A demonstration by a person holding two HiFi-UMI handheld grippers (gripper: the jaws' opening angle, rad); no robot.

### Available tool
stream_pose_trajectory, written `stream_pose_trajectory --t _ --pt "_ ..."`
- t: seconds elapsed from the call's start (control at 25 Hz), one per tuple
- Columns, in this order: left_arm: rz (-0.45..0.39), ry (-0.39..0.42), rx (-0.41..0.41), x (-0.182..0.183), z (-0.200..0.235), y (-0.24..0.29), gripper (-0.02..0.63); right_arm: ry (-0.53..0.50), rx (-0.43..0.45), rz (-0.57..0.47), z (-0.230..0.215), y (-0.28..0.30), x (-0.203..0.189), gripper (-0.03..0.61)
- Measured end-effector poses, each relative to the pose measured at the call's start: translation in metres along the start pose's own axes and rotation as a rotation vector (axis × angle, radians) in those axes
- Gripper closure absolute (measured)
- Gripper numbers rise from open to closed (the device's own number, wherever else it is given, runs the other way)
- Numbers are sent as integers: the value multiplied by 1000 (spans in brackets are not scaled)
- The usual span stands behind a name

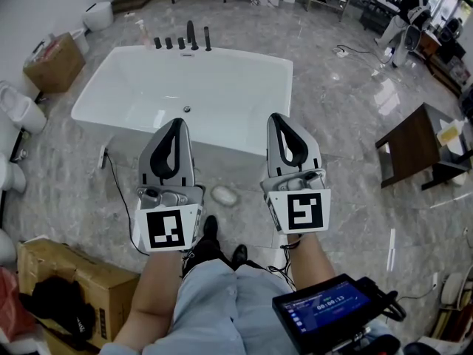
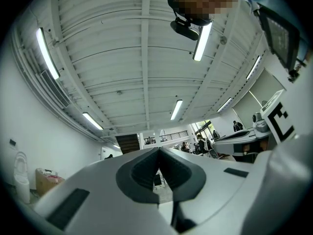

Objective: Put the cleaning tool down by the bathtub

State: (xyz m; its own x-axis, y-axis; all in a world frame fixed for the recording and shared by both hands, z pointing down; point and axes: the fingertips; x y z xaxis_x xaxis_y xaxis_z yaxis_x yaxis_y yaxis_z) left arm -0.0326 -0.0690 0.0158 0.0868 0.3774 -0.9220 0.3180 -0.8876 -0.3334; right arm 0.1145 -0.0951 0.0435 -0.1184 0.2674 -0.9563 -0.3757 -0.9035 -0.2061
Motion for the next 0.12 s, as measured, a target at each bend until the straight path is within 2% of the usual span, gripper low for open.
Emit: stream_pose_trajectory --t 0.12 --pt "0 10 -6 -2 0 1 599 -1 -2 1 0 1 -2 566"
Point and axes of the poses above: the fingertips, and each gripper's own axes: y forward along the fingers, z to its left, x out of its top, and after that the axes turned 4 degrees about -x, right-handed
